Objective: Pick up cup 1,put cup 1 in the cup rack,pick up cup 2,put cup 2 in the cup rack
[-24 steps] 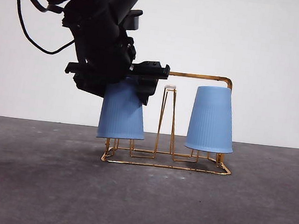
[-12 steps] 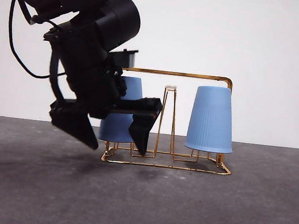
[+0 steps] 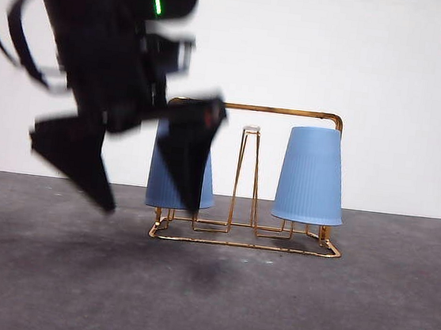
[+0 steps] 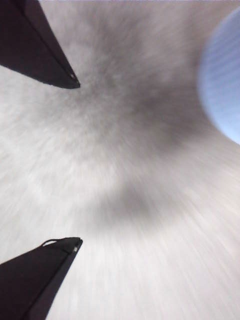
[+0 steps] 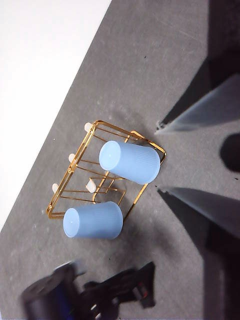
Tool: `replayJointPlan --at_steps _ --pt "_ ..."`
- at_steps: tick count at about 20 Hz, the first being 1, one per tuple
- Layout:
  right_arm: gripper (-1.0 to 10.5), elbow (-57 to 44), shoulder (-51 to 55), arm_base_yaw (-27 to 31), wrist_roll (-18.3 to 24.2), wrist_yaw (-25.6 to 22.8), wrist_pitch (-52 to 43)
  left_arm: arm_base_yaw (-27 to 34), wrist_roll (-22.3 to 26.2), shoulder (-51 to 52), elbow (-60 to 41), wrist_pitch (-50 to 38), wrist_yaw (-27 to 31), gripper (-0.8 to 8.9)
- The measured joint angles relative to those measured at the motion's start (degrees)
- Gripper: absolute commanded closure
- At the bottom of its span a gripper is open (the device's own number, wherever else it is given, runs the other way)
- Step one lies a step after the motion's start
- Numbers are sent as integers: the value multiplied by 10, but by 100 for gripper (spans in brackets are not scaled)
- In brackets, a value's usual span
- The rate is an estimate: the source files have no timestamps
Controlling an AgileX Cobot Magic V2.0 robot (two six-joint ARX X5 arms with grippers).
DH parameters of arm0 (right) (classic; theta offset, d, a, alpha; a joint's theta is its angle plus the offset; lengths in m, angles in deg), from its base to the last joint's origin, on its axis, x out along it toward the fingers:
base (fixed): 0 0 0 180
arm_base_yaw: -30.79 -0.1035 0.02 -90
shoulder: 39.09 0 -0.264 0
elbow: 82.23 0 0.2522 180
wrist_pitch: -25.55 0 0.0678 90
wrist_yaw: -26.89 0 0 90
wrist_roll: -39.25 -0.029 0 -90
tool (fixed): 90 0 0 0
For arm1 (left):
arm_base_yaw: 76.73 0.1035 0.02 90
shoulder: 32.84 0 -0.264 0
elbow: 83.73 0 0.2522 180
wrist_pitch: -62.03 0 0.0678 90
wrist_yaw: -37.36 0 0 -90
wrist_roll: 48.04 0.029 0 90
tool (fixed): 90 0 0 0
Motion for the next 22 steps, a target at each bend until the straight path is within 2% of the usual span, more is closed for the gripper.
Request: replayJointPlan --at_steps 12,16,17,18,19,20,21,22 --pt "761 0 -21 0 -32 2 27 -32 -24 384 0 104 -2 315" --pt "761 0 -27 0 -46 39 26 -33 -31 464 0 129 -2 316" --pt "761 0 -27 0 -50 46 26 -33 -32 474 0 132 -2 341" --pt "761 0 -27 0 -54 52 26 -33 -33 483 0 135 -2 439" --pt "765 0 -27 0 -57 56 27 -33 -35 489 0 138 -2 576" --pt "828 0 -27 0 -60 57 27 -33 -35 494 0 140 -2 727" --pt "927 0 -27 0 -64 58 29 -33 -35 494 0 140 -2 837" --pt "963 0 -27 0 -68 59 33 -33 -35 494 0 140 -2 819"
